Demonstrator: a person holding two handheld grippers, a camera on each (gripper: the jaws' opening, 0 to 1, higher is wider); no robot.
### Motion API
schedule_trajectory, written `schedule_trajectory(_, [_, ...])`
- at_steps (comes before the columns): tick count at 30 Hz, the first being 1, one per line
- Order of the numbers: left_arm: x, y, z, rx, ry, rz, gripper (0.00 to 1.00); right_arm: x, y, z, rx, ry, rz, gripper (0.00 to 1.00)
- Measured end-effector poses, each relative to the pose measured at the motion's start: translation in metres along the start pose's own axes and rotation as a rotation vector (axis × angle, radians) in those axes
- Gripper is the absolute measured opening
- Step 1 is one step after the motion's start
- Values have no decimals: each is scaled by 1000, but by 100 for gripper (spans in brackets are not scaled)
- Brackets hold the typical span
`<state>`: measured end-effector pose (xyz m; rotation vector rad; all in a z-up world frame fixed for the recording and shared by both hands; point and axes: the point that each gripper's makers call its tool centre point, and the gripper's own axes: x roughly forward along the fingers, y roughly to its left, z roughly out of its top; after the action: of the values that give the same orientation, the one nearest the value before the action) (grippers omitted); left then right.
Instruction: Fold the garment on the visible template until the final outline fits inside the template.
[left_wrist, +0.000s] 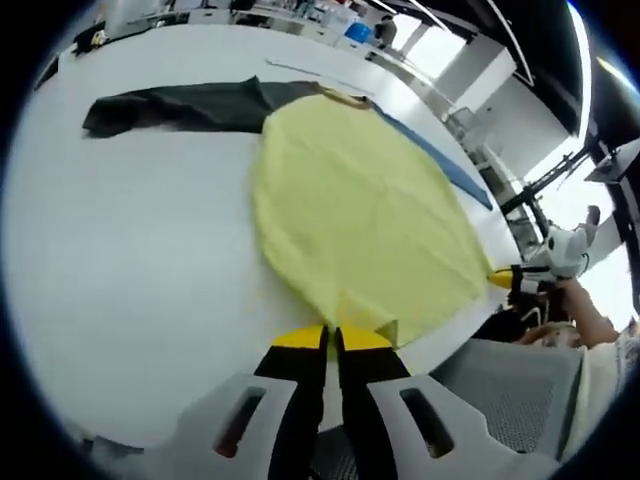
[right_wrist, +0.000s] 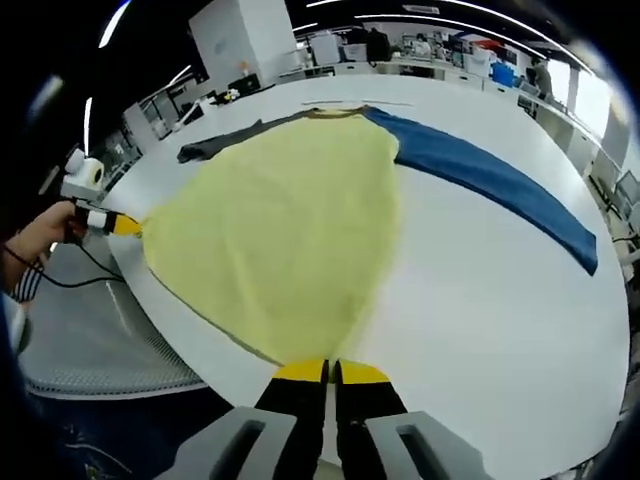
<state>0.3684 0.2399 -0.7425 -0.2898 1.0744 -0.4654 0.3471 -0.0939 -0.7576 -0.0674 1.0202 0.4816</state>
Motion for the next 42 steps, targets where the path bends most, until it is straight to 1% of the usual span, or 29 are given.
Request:
schedule_trajectory(5, [-5,10,-13,0,41,18,0,-1,-2,-2,-15,11,-4,0])
schedule_trajectory(9, [-6,16,-18,18,59,37,0,-2,-2,-4,-22,17,-5,0])
schedule_trajectory(13, [-4,18,-23,14,64,35,0,-3,-1,-6,-21,24,-3,0])
schedule_trajectory(17, [-3,19,-28,31,75,49,0,-4,2,-10,-17,31,4,0])
schedule_trajectory(22, [-3,19,-32,66,82,65,0,-5,2,-12,-15,37,-4,0])
schedule_trajectory(27, [-4,19,-31,83,78,85,0,-4,3,-12,-52,47,-11,0])
schedule_trajectory(30, [-4,19,-30,118,69,108,1,-4,2,-12,-61,44,-17,0])
schedule_trajectory(32, [-4,19,-30,138,64,114,2,-4,2,-13,-70,42,-21,0])
schedule_trajectory(33, [-5,20,-31,128,66,119,4,-4,0,-13,-63,42,-30,0])
schedule_trajectory(34, [-5,19,-30,142,62,119,7,-4,-1,-13,-60,40,-30,2])
schedule_trajectory(35, [-6,19,-28,184,49,127,9,-4,-1,-13,-57,39,-29,4])
schedule_trajectory(37, [-7,18,-29,194,53,126,16,-5,-3,-13,-49,37,-40,10])
schedule_trajectory(39, [-8,15,-26,211,34,122,24,-7,-3,-12,-61,25,-44,20])
schedule_trajectory(40, [-8,13,-22,240,12,114,28,-7,-3,-11,-59,22,-43,24])
schedule_trajectory(41, [-8,12,-19,269,-6,112,31,-8,-2,-11,-58,18,-39,30])
schedule_trajectory(42, [-9,10,-19,279,-6,119,33,-8,-1,-10,-54,9,-34,33])
